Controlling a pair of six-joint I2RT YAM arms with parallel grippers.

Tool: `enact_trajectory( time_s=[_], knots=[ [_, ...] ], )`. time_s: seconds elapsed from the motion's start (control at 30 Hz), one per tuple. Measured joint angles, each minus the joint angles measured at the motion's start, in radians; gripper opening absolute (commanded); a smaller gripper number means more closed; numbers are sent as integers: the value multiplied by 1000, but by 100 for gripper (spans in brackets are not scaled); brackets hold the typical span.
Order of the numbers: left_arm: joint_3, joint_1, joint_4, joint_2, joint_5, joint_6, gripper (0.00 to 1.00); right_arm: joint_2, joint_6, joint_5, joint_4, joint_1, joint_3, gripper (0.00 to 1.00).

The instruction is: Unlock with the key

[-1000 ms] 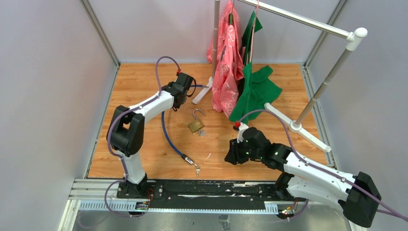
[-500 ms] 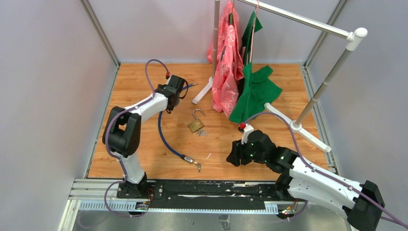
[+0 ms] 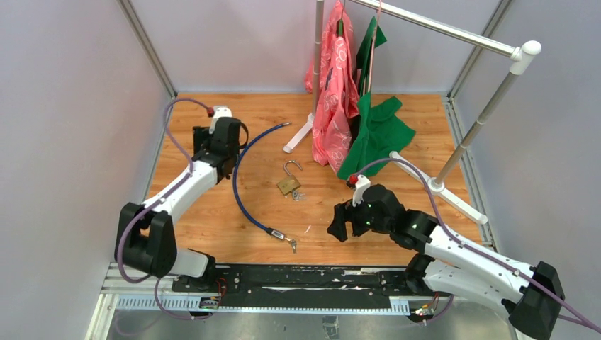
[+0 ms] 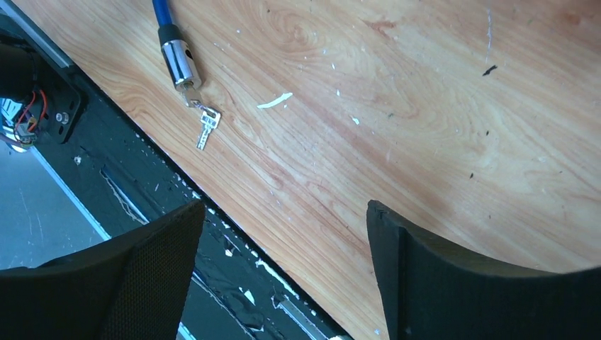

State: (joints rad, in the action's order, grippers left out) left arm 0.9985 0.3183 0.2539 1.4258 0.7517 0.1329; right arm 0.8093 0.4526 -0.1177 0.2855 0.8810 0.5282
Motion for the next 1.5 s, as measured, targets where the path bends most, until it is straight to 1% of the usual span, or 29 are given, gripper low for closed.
enact_trajectory(
  time_s=[0.1,0.2,0.33,0.5,0.63,0.7,0.77,0.9,0.93,1.1,1.2,1.27,1.33,1.43,1.5],
  knots=[
    [-135,-60,-132,-88,-9,-20,91,3,-24,11,0,0,27,90],
    [-243,-99,-241,-141,-26,-49,90,8,-42,29,0,0,55,91],
    [-325,-118,-349,-152,-53,-87,90,21,-64,69,0,0,90,93],
    [-442,-145,-511,-155,-104,-116,89,45,-96,160,7,0,131,93],
    [-521,-148,-624,-153,-160,-124,87,44,-120,246,9,0,153,86],
    [-543,-148,-685,-141,-190,-126,85,41,-138,291,9,-1,161,85],
    [-568,-148,-753,-127,-209,-126,84,36,-156,333,6,-1,164,87],
    [-668,-148,-921,-110,-256,-147,84,12,-198,436,-7,-7,162,98],
    [-692,-148,-948,-109,-266,-151,85,4,-209,455,-15,-11,159,99],
    [-764,-151,-1091,-107,-320,-168,88,-38,-281,529,-116,-60,101,99],
    [-787,-154,-1171,-90,-349,-176,92,-44,-333,556,-195,-101,51,99],
    [-792,-158,-1196,-80,-367,-179,98,-40,-361,563,-229,-130,35,99],
    [-793,-167,-1210,-78,-382,-179,100,-25,-385,566,-262,-175,31,99],
    [-793,-173,-1230,-77,-394,-179,100,6,-403,571,-309,-240,30,99],
    [-793,-173,-1238,-77,-399,-179,100,29,-408,572,-333,-285,30,95]
  ],
)
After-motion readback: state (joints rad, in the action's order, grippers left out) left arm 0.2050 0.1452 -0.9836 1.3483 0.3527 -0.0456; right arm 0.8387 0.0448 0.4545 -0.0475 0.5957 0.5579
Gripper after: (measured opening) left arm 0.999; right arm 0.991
